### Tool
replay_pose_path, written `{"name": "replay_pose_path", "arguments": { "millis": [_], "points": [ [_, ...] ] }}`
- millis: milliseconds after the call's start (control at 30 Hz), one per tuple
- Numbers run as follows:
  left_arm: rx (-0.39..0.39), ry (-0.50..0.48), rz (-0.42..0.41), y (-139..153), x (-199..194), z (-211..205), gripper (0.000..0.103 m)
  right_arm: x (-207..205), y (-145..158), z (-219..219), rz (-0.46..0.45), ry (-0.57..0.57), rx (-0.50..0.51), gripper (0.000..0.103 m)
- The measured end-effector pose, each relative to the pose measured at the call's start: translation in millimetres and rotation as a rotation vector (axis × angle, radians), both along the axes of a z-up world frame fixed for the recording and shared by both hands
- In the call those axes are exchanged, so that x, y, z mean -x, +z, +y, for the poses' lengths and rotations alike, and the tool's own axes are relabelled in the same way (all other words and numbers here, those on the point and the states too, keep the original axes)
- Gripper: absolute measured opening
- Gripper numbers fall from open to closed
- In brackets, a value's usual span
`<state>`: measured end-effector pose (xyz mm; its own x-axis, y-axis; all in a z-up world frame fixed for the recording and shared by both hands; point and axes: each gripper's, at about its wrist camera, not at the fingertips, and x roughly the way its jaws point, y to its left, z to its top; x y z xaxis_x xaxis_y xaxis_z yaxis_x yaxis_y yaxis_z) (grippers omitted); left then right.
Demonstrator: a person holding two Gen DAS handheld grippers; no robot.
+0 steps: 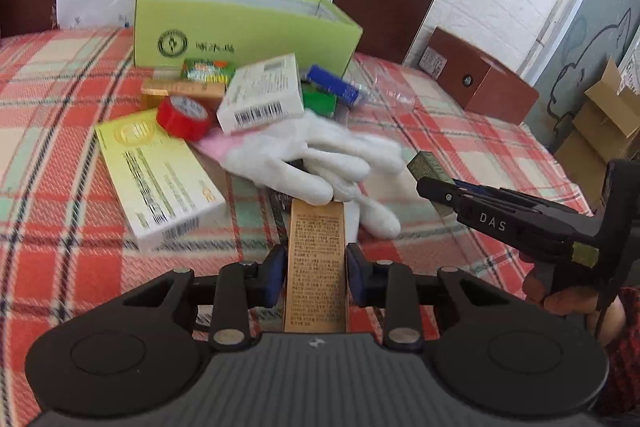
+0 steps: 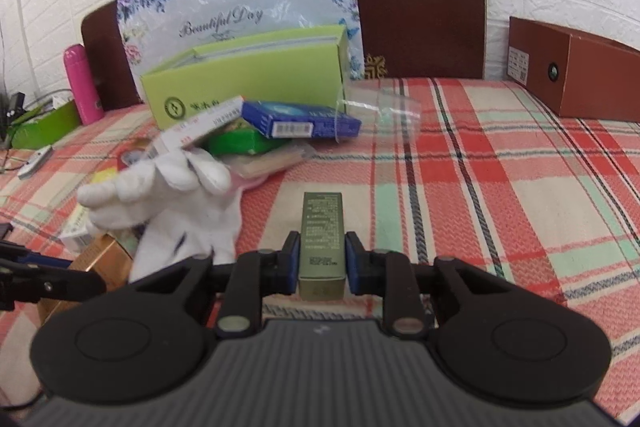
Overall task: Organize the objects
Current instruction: 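Carry the tan box into the lime-green box while the right tool places the olive-green box there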
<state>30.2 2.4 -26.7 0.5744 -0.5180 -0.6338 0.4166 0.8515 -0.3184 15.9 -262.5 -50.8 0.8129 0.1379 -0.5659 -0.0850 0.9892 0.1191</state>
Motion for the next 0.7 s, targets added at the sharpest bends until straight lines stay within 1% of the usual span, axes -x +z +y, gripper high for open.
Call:
{"name": "replay_pose_path", "arguments": {
  "millis": [133, 200, 300, 400, 533, 633, 700],
  "points": [
    [-0.011, 0.022, -0.083, 27, -5, 11, 0.033, -6, 19, -1, -0.050, 0.034, -0.046, 0.022],
    [0.010, 0.035, -0.119, 41, -12, 17, 0.033, -14, 29, -1, -0.068, 0.046, -0.065, 0.022],
    [0.057, 0.056, -0.156, 60, -26, 24, 0.033, -28, 47, 3, -0.115, 0.083, -0.061, 0.022],
    [0.064, 0.092, -0.207, 75, -44, 26, 0.033, -46, 63, 11, -0.151, 0.126, -0.069, 0.022],
    [0.122, 0.135, -0.208, 89, -81, 27, 0.033, -77, 77, 22, -0.176, 0.152, -0.057, 0.022],
    [0.106, 0.156, -0.225, 98, -111, 20, 0.033, -107, 81, 31, -0.173, 0.159, -0.054, 0.022],
    [0.114, 0.167, -0.229, 102, -132, 18, 0.033, -127, 82, 37, -0.166, 0.175, -0.061, 0.022]
  ]
}}
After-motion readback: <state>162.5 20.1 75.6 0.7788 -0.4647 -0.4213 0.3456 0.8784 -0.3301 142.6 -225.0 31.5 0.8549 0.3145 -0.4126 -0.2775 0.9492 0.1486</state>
